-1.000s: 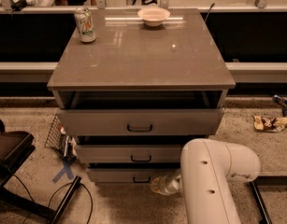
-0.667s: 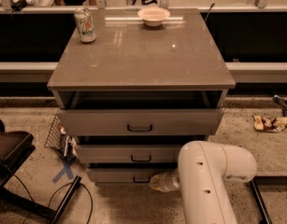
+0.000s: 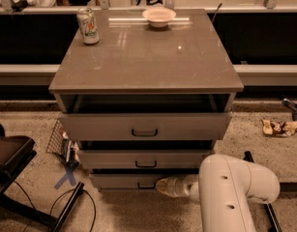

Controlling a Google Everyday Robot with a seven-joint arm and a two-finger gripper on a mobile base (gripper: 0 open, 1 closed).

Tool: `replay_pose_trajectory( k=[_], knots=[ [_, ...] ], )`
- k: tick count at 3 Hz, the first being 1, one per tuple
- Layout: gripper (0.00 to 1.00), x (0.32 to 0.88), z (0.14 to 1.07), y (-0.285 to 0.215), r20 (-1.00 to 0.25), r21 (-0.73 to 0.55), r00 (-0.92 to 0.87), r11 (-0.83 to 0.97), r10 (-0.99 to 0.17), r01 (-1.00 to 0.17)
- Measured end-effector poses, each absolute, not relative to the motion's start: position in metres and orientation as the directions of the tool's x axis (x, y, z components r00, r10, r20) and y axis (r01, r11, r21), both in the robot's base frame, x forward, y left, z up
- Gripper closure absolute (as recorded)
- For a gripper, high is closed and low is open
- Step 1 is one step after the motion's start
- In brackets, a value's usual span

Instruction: Close bottom drawer

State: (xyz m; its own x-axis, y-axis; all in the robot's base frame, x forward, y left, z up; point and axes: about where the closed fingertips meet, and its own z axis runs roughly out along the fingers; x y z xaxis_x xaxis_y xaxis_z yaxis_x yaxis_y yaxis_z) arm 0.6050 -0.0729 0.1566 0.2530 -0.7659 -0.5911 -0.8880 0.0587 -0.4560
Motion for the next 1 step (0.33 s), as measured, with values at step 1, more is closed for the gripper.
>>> replay_pose_trajectory(
  k=[1],
  knots=[
    [1.0,0.605,0.1566,-0.0728,-0.591,-0.456,0.253,0.059,-0.766,-0.888]
  ],
)
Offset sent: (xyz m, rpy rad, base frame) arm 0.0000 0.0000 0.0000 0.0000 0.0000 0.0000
